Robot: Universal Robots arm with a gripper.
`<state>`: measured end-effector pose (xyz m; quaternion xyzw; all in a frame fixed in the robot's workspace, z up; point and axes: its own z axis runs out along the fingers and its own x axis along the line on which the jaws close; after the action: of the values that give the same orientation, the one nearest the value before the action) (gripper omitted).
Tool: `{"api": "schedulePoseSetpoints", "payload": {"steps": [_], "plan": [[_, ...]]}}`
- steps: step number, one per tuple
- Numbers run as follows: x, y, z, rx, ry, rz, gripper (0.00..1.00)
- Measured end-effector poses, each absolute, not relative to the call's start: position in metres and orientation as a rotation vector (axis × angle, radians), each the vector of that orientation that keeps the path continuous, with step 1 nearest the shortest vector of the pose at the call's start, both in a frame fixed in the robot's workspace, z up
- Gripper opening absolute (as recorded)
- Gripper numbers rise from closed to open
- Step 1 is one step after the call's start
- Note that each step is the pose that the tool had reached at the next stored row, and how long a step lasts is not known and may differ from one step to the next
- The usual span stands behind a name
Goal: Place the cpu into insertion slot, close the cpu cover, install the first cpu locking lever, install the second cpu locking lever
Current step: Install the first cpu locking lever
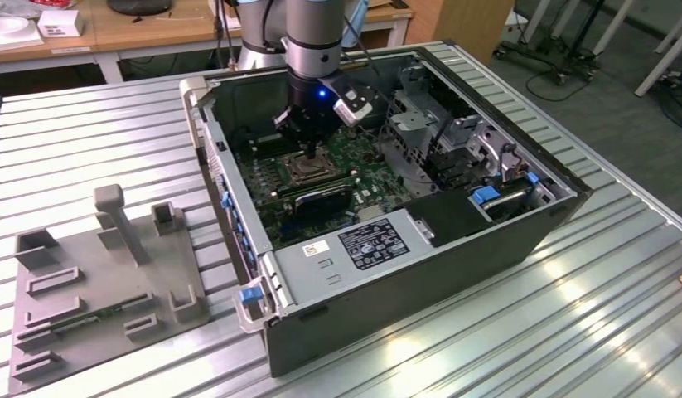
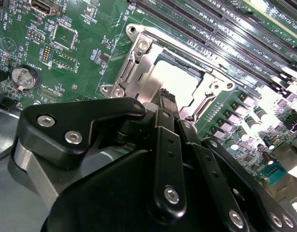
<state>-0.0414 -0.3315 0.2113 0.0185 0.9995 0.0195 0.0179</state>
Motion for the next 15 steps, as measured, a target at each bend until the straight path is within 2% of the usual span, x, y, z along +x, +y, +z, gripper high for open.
{"api": "schedulePoseSetpoints", "payload": {"steps": [15], "plan": [[-0.039, -0.3315, 0.2113, 0.057, 3.105, 0.061, 0.1]]}}
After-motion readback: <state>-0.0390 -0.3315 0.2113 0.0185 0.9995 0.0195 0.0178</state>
